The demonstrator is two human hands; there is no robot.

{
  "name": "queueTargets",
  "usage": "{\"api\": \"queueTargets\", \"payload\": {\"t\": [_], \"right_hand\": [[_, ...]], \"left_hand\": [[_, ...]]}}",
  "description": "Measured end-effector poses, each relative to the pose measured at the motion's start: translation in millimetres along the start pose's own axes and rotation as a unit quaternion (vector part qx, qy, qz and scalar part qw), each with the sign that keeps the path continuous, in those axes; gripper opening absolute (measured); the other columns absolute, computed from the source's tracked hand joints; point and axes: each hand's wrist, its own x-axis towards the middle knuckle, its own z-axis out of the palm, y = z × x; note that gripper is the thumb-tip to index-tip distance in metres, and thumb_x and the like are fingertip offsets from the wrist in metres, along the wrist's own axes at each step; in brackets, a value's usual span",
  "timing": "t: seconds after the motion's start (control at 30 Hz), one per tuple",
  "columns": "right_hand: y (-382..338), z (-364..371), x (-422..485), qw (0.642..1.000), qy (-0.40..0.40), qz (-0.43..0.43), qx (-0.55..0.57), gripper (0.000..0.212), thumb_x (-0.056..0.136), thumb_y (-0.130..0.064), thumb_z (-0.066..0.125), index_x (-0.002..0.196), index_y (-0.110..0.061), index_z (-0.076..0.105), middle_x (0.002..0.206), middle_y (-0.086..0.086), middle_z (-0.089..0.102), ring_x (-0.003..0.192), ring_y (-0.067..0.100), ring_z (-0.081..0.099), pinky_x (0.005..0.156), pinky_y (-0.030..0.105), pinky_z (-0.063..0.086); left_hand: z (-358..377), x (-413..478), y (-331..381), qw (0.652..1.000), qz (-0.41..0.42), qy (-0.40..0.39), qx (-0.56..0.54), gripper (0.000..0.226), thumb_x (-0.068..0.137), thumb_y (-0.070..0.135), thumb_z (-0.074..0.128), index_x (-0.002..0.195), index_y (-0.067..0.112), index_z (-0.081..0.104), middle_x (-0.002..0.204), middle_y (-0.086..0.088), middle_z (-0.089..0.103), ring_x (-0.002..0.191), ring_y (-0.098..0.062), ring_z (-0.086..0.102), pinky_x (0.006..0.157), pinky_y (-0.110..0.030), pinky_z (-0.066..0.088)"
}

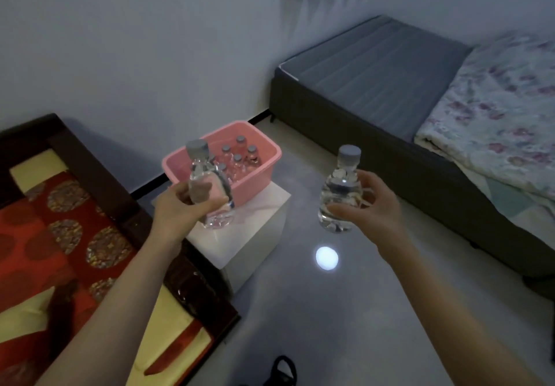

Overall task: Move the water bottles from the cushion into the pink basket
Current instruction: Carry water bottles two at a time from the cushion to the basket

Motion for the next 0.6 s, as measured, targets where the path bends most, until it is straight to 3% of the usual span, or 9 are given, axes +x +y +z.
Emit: {"api": "queueTargets", "payload": {"t": [0.1,0.27,0.4,0.47,0.6], "right_hand": [[7,-3,38,1.0,-0.006,0.002,0.002,0.066,0.057,-0.024,0.088,0.114,-0.032,0.057,0.108,-0.011,0.063,0.098,0.007,0.061,0.075,0.021,0.047],[13,11,100,0.999,-0.036,-0.001,0.012,0.06,0.051,-0.032,0.085,0.102,-0.045,0.056,0.098,-0.017,0.064,0.088,-0.003,0.063,0.068,0.014,0.047],[18,36,159,0.997,-0.074,-0.007,0.027,0.059,0.051,-0.032,0.085,0.099,-0.047,0.056,0.093,-0.02,0.065,0.086,-0.01,0.062,0.057,0.007,0.049],[18,47,184,0.995,-0.092,-0.017,0.023,0.057,0.053,-0.029,0.086,0.096,-0.05,0.056,0.092,-0.025,0.066,0.087,-0.009,0.063,0.059,0.007,0.049],[20,79,249,0.99,-0.135,-0.039,0.007,0.06,0.056,-0.024,0.088,0.103,-0.042,0.056,0.1,-0.016,0.065,0.091,-0.002,0.064,0.071,0.015,0.049]], "left_hand": [[19,20,-2,1.0,-0.006,0.012,0.015,0.056,0.057,0.018,0.09,0.109,0.012,0.07,0.103,-0.005,0.074,0.096,-0.021,0.07,0.09,-0.044,0.054],[33,53,-4,0.999,-0.015,0.04,0.03,0.059,0.049,0.032,0.092,0.104,0.021,0.072,0.094,0.006,0.075,0.086,-0.007,0.071,0.074,-0.026,0.053],[37,92,-18,0.996,-0.028,0.07,0.038,0.054,0.051,0.028,0.093,0.101,0.024,0.072,0.093,0.006,0.075,0.086,-0.009,0.071,0.076,-0.029,0.054],[41,108,-25,0.996,-0.029,0.074,0.048,0.056,0.053,0.025,0.093,0.104,0.022,0.071,0.095,0.004,0.075,0.089,-0.012,0.071,0.077,-0.029,0.054],[52,153,-40,0.993,-0.031,0.09,0.07,0.066,0.052,0.027,0.093,0.112,0.017,0.066,0.098,0.007,0.073,0.087,-0.004,0.068,0.073,-0.018,0.05]]}}
